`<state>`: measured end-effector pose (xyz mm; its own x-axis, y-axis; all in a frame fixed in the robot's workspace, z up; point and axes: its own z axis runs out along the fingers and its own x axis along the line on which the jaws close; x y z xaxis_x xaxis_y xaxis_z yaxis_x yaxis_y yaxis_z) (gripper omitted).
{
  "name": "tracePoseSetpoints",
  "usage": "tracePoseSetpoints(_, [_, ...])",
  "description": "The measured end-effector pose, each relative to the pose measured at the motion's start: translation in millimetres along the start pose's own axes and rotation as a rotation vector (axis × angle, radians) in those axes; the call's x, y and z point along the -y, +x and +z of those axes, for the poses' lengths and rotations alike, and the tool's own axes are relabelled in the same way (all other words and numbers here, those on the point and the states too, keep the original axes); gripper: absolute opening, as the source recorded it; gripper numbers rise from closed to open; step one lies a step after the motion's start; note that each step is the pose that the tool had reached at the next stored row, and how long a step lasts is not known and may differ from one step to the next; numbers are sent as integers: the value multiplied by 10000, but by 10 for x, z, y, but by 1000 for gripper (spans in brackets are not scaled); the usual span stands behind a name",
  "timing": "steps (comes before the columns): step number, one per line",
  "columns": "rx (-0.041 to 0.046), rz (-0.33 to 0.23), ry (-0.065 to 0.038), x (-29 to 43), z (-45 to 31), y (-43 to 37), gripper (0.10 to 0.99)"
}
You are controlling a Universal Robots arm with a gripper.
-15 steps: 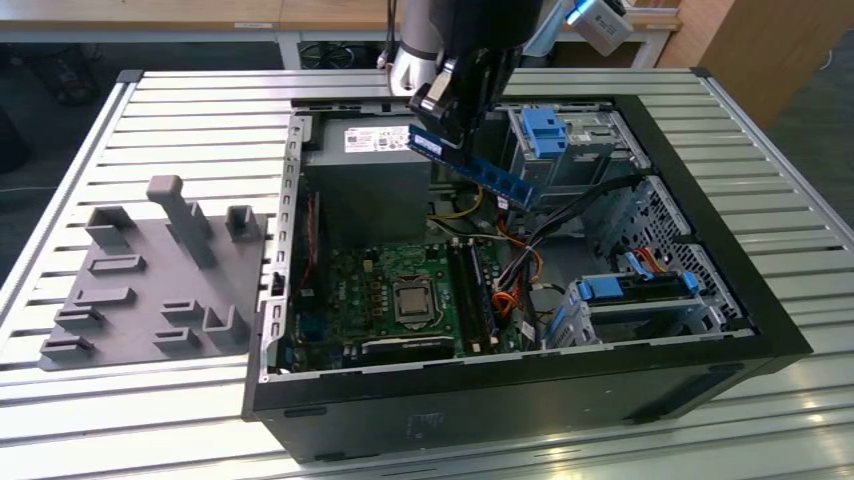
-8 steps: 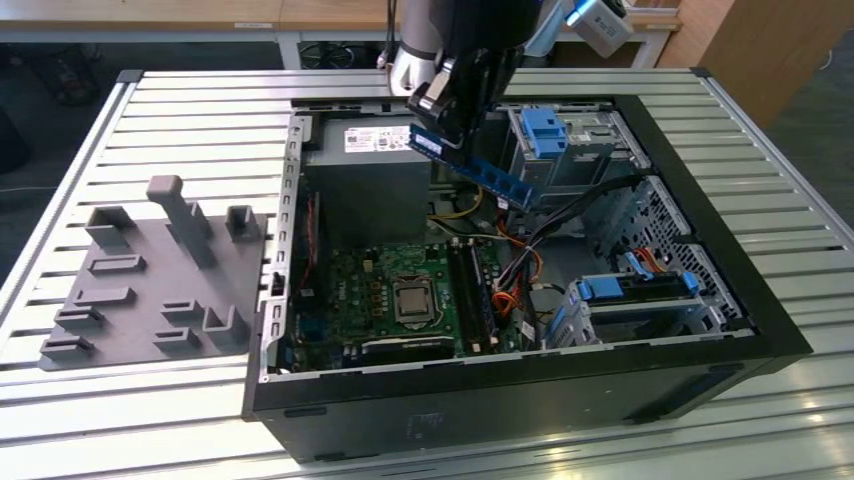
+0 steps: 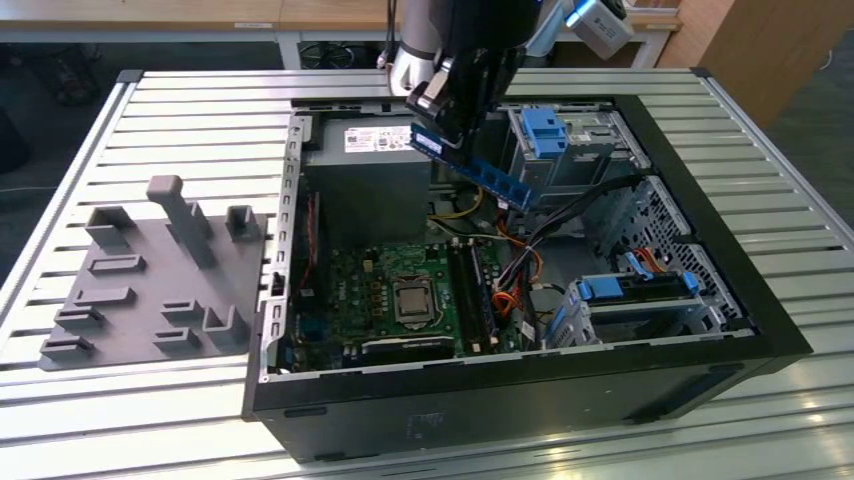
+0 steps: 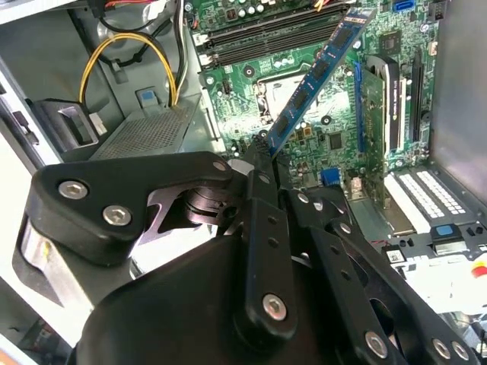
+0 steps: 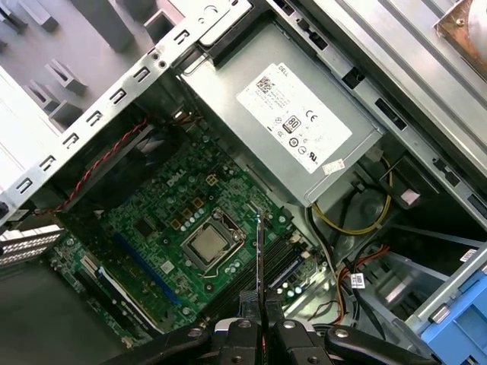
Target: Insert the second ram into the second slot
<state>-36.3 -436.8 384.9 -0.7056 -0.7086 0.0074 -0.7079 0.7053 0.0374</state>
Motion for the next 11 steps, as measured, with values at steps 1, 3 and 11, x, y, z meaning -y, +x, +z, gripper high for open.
tracePoseSetpoints(1, [1, 36, 0, 0, 0, 0, 137])
tracePoseSetpoints(3, [4, 108, -1, 0, 0, 0, 137])
tracePoseSetpoints(11, [15, 389, -3, 0, 0, 0, 137])
